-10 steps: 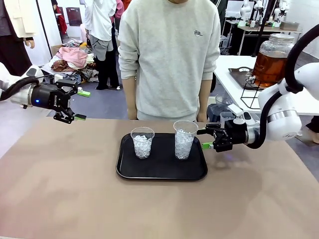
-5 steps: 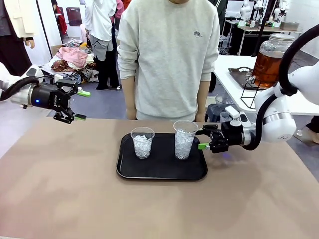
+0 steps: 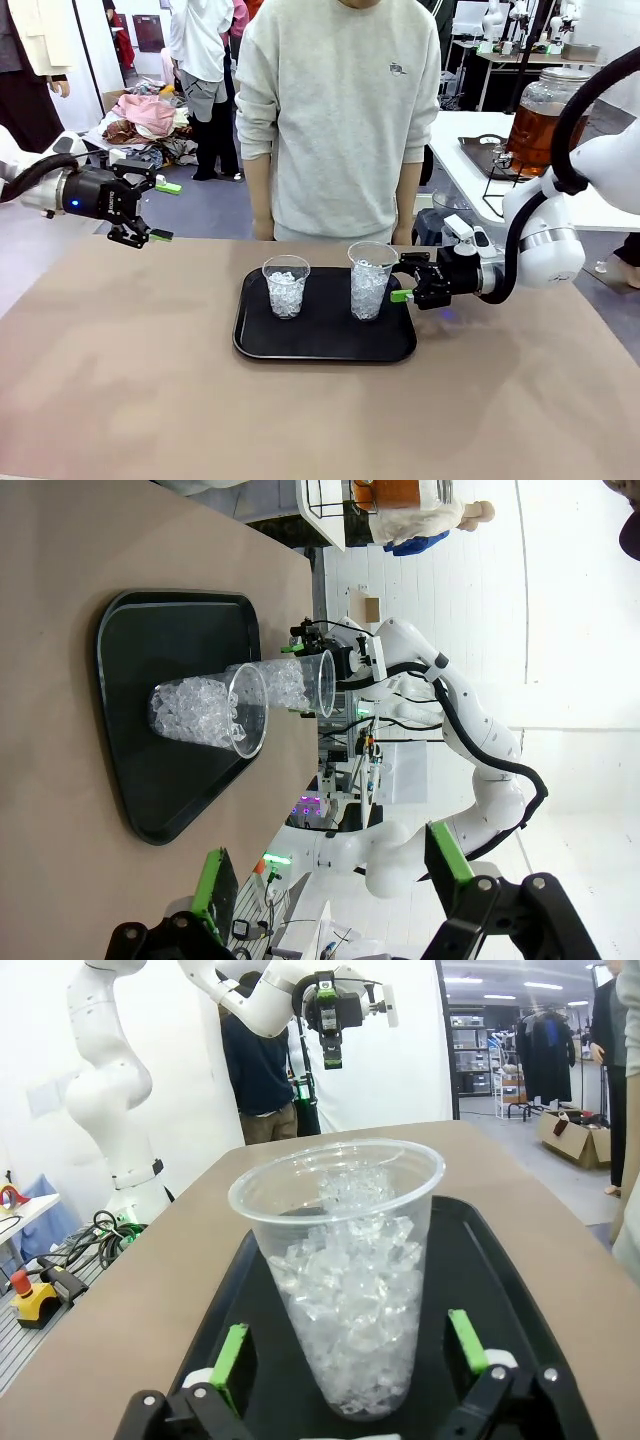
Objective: Pour the drink into the iced cup.
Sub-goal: Pick up the iced cup indicated by the human and present it to them.
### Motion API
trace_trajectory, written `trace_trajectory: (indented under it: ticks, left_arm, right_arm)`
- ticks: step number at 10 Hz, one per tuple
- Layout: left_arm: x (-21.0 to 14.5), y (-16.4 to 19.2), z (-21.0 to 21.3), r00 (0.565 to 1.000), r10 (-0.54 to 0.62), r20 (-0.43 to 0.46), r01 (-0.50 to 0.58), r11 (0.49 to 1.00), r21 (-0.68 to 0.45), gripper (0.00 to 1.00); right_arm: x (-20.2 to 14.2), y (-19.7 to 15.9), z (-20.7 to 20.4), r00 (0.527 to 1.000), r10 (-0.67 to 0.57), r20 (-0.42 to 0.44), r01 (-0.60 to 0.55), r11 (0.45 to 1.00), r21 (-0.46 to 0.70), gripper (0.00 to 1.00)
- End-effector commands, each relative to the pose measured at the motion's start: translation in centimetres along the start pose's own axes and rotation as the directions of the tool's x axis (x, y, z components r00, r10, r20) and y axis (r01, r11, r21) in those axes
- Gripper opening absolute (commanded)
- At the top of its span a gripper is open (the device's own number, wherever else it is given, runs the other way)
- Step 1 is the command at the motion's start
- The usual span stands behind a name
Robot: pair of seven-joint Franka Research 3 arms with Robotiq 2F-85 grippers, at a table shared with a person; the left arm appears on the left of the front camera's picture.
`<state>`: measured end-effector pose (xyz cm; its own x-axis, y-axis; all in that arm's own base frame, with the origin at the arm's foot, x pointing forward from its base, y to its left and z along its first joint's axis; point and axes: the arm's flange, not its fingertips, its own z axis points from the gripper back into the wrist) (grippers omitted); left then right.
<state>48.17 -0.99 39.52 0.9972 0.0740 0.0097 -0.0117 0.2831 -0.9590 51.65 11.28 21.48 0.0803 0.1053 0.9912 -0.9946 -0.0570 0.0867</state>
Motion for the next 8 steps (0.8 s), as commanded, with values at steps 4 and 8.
trace_trajectory:
  ticks: [4,8]
  left_arm:
    - [0.0,0.0,0.0,1.000,-0.001,-0.001,0.001,1.000,0.000,1.00]
    - [0.0,0.0,0.0,1.000,-0.001,-0.001,0.001,1.000,0.000,1.00]
  right_arm:
    - [-0.4,-0.9,-1.9,0.999,0.040,0.024,-0.039,0.999,-0.017,1.00]
    - [-0.3,-0.8,-2.9,0.999,0.029,0.021,-0.029,1.000,0.001,1.00]
